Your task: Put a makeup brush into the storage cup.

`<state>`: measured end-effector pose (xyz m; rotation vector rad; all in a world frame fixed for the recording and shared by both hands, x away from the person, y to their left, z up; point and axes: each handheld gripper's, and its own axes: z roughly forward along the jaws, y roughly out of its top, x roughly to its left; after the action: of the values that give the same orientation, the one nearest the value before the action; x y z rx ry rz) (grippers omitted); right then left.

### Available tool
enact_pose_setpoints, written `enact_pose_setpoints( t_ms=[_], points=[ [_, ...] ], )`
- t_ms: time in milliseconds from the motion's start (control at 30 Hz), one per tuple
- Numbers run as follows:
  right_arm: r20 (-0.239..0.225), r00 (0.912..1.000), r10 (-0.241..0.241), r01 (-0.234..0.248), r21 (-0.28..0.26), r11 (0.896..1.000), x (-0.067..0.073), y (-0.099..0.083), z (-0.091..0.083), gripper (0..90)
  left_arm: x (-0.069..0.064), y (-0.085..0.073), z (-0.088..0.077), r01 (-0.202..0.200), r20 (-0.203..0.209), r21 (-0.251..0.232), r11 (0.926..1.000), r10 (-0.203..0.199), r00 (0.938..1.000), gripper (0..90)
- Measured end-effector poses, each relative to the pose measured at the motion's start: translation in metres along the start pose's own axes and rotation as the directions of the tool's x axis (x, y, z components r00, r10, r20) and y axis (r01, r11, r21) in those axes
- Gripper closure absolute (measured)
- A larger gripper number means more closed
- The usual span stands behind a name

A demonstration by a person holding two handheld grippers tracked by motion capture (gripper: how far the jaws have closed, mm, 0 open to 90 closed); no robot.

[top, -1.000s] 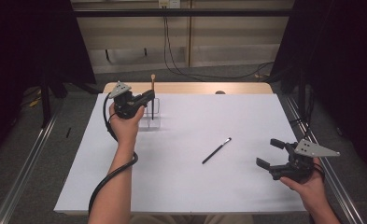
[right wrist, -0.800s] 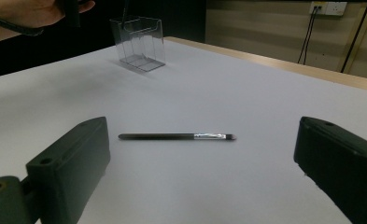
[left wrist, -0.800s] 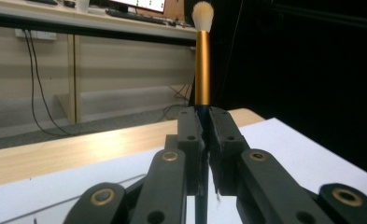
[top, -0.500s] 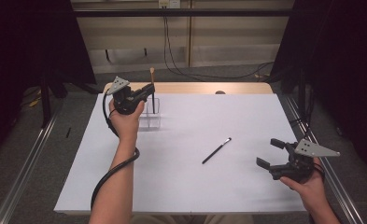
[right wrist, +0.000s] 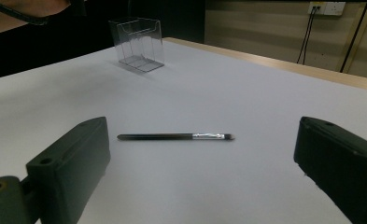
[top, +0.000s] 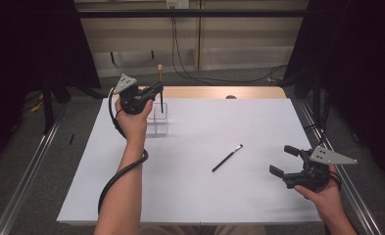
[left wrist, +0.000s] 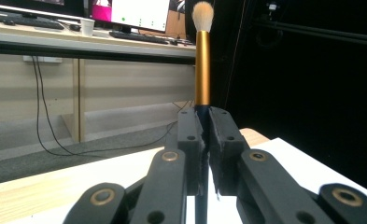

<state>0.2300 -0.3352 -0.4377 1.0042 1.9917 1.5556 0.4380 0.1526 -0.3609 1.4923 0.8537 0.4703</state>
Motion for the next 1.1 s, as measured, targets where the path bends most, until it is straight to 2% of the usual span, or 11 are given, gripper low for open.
enact_pose_setpoints(
  t_ms=[233,300,467,1100],
  points=[
    [0.000,1.0000,0.004,-0.004,0.002,1.000,-0.001,-0.001,-0.001,3.2,0.000,0.003,0.003,-0.009,-0.004,-0.010,0.9999,0.009,0.9999,84.1],
    [0.001,1.0000,0.003,-0.003,0.002,1.000,-0.001,-0.001,-0.001,3.2,0.000,0.003,0.004,0.004,-0.002,-0.018,0.9998,-0.004,1.0000,84.2],
    [0.005,1.0000,0.005,-0.005,0.005,1.000,-0.002,-0.002,-0.002,3.2,0.001,0.005,0.007,0.003,-0.008,-0.027,0.9996,-0.003,1.0000,84.1],
    [0.013,0.9999,0.008,-0.008,0.004,1.000,-0.003,-0.004,-0.004,3.2,0.007,0.001,0.013,-0.011,-0.049,-0.037,0.9993,0.009,0.9988,84.1]
  ],
)
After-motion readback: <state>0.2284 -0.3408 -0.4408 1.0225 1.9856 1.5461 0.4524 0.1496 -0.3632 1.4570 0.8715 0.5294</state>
